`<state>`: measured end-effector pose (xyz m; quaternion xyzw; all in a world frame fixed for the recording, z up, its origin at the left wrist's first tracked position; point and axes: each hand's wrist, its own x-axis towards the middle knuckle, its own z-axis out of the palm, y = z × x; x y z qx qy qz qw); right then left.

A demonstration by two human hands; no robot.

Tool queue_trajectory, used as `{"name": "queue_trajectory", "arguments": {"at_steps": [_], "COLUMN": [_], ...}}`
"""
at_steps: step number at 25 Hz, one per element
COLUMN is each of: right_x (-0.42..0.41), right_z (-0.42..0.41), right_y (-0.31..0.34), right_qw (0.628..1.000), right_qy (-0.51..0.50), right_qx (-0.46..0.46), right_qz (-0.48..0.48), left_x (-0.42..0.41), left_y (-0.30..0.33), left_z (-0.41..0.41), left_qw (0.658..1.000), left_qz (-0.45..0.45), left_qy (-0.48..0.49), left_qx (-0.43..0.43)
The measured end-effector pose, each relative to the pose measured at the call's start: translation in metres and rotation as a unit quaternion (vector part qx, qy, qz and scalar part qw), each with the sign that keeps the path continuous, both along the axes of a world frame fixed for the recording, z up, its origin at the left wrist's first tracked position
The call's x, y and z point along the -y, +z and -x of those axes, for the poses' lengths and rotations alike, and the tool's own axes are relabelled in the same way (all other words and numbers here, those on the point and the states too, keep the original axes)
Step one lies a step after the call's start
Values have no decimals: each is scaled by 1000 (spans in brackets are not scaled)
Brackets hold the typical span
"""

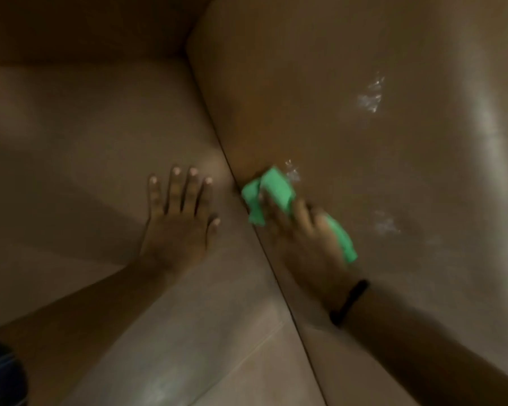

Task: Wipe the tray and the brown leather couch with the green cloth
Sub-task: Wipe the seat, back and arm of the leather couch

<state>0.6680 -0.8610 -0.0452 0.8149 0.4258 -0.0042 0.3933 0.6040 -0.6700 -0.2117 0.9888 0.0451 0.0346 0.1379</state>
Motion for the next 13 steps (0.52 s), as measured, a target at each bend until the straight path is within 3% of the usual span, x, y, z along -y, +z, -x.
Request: {"name": "queue_trajectory", "arguments": {"at_steps": [3,5,8,11,13], "right_x": [-48,-75,-39,-30,-60], "right_z": [-61,-57,-22,-32,-57], "right_y": [10,7,30,55,34], "right_qw": [994,995,979,988,995], "right_qy": [12,3,7,-9,10], "right_qx": [110,63,-57,-14,15], "right_qz": [26,83,196,155,94], "left_x": [12,12,9,6,5], "left_y": [-15,-12,-4,1,-5], "left_z": [-10,-3,1,2,1], "left_qw": [999,999,999,999,999], "left_qz": [-3,25,45,42,35], "left_qy": [16,5,-5,-11,-5], "left_qx": [36,31,18,15,33]}}
